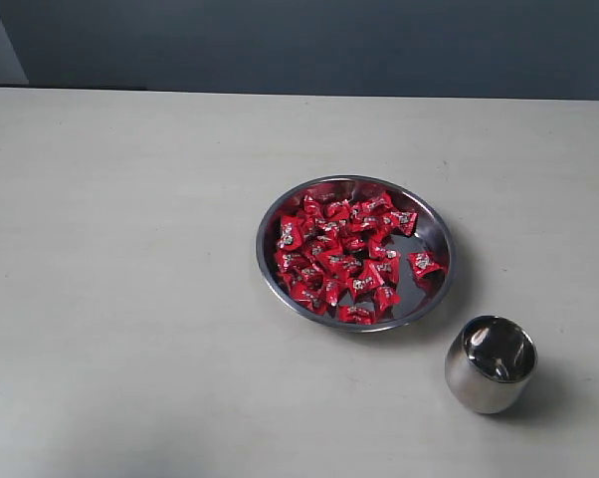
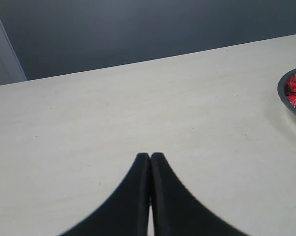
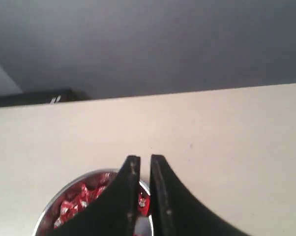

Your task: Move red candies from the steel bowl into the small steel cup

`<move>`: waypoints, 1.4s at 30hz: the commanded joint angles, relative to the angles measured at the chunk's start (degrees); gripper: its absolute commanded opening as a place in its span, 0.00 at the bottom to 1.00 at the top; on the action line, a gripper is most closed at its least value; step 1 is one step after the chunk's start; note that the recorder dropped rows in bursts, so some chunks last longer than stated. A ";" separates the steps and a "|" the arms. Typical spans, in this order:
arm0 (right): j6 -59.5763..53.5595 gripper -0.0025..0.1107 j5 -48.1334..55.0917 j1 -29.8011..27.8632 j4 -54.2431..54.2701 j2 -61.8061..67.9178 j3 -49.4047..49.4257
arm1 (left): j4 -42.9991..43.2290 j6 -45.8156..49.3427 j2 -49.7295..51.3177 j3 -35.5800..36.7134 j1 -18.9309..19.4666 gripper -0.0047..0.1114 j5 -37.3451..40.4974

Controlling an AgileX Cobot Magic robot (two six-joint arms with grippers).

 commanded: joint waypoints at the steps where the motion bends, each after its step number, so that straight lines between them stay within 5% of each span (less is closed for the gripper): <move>1: -6.40 0.29 8.36 0.46 1.26 15.24 -10.64 | 0.13 -0.32 -0.25 0.06 -0.47 0.04 -0.38; 8: -6.92 0.34 22.58 6.77 -2.66 33.22 -23.43 | 0.13 -0.32 -0.25 0.06 -0.47 0.04 -0.38; 18: 7.75 0.34 30.33 18.58 -23.70 51.43 -36.30 | 0.13 -0.32 -0.25 0.06 -0.47 0.04 -0.38; 28: 15.98 0.34 33.29 25.40 -33.82 58.07 -37.65 | 0.13 -0.32 -0.25 0.06 -0.47 0.04 -0.38; 42: 19.84 0.34 35.78 26.50 -35.48 65.63 -37.65 | 0.13 -0.32 -0.25 0.06 -0.47 0.04 -0.38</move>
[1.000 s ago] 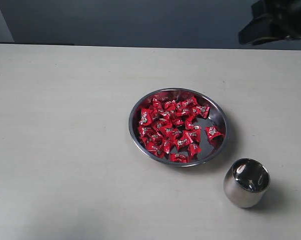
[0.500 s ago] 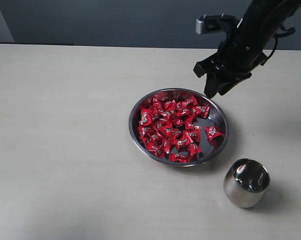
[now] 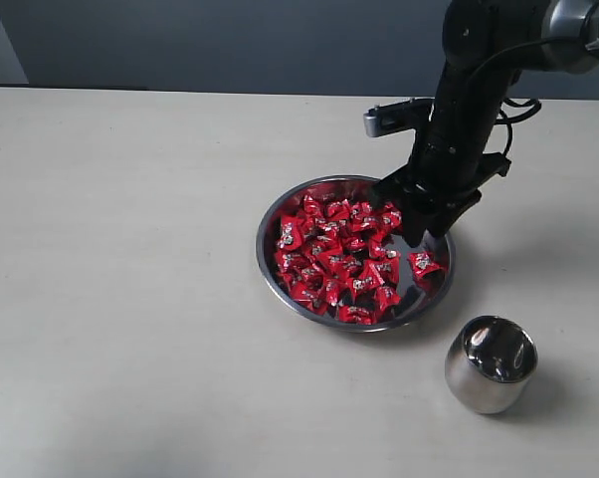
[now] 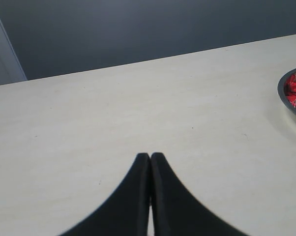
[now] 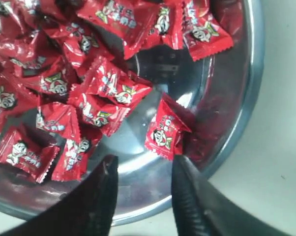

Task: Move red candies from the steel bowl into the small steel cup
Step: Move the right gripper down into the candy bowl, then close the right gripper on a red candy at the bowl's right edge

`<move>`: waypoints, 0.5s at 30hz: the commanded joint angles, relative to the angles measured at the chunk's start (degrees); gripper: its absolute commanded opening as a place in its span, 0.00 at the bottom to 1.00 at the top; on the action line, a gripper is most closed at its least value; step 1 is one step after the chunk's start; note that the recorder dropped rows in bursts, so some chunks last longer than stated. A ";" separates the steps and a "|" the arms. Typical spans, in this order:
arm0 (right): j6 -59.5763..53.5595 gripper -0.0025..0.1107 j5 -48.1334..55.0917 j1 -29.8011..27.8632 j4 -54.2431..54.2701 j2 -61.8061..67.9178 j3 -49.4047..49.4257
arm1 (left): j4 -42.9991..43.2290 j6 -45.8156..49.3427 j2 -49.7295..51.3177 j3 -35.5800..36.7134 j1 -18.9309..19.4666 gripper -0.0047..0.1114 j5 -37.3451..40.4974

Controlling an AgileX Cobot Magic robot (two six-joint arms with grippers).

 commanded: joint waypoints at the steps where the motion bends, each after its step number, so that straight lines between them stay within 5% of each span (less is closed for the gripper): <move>1: 0.82 0.34 0.94 0.07 -0.70 1.89 -0.32 | 0.13 -0.32 -0.25 0.06 -0.47 0.04 -0.38; 15: 1.07 0.34 0.61 0.07 -0.93 2.50 -0.32 | 0.13 -0.32 -0.25 0.06 -0.47 0.04 -0.38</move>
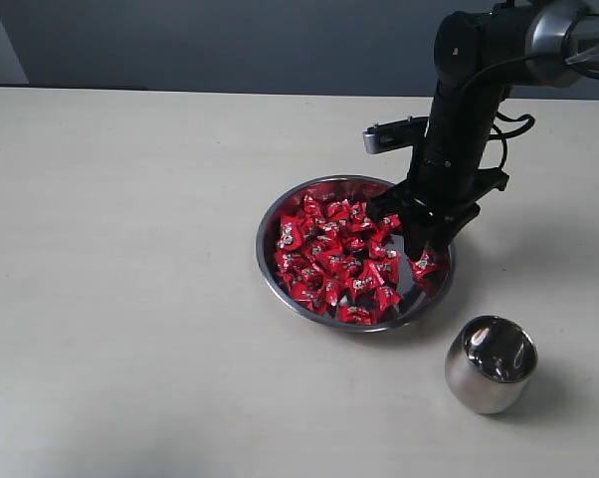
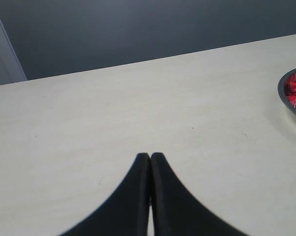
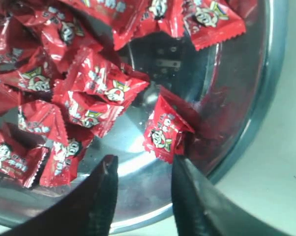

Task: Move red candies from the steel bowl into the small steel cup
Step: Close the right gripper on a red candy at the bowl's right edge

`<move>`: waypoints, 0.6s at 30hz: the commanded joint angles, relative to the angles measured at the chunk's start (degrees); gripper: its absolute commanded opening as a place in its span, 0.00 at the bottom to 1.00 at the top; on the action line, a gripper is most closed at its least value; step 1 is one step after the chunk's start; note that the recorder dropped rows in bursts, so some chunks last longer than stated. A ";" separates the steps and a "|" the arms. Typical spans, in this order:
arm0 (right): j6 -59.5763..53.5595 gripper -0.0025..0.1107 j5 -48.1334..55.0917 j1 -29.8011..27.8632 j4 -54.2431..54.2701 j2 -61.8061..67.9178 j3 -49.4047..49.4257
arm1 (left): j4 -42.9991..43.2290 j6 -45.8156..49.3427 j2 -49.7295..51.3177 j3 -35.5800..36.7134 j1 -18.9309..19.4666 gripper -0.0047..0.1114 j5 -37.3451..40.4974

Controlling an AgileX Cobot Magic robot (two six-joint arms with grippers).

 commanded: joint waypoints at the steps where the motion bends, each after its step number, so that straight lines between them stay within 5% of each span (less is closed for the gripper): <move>1: 0.16 0.34 -0.49 0.07 -0.57 -0.14 -0.32 | 0.13 -0.32 -0.25 0.06 -0.47 0.04 -0.38; 18: -0.89 0.34 -1.87 0.07 -0.57 -0.14 -0.32 | 0.13 -0.32 -0.25 0.06 -0.47 0.04 -0.38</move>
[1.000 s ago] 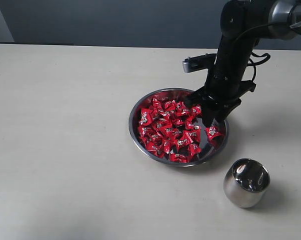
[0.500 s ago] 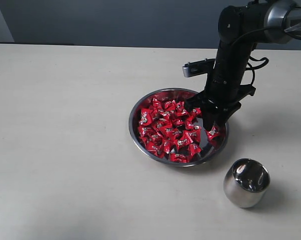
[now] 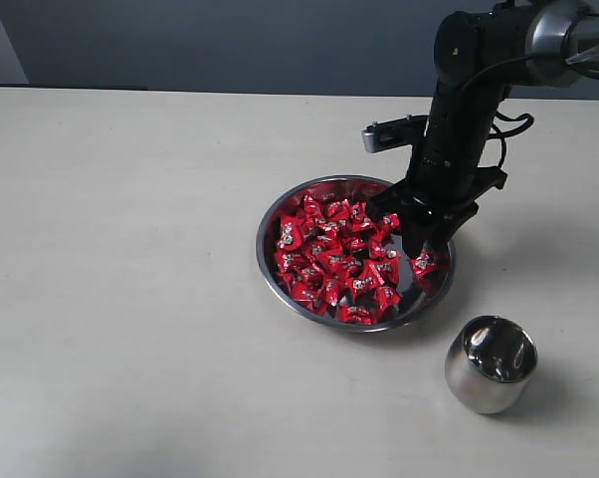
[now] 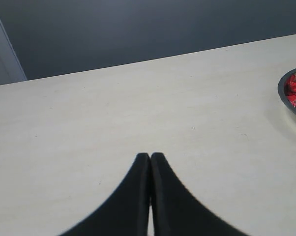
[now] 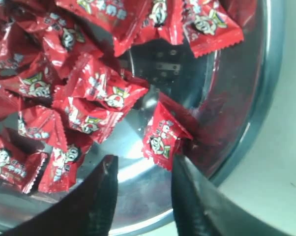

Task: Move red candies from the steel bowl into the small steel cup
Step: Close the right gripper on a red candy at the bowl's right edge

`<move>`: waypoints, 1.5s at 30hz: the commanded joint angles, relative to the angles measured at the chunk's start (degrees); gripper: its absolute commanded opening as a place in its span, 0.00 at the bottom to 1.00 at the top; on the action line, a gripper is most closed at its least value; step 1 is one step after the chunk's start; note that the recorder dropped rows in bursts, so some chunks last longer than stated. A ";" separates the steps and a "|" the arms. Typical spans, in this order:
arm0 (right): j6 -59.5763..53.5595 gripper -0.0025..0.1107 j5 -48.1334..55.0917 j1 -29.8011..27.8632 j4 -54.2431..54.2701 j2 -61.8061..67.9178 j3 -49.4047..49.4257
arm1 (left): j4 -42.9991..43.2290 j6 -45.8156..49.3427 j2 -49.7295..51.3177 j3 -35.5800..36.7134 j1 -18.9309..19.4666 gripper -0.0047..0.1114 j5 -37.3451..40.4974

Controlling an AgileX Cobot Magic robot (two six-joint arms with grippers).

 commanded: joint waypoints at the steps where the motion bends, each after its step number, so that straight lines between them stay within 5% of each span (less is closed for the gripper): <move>1: -0.43 0.34 -0.68 0.07 -0.78 -0.14 -0.32 | 0.13 -0.32 -0.25 0.06 -0.47 0.04 -0.38; 39: 0.75 0.34 -1.01 0.07 -2.59 3.91 -0.32 | 0.13 -0.32 -0.25 0.06 -0.47 0.04 -0.38; 45: 1.08 0.13 -1.01 0.07 -3.59 3.91 -0.32 | 0.13 -0.32 -0.25 0.06 -0.47 0.04 -0.38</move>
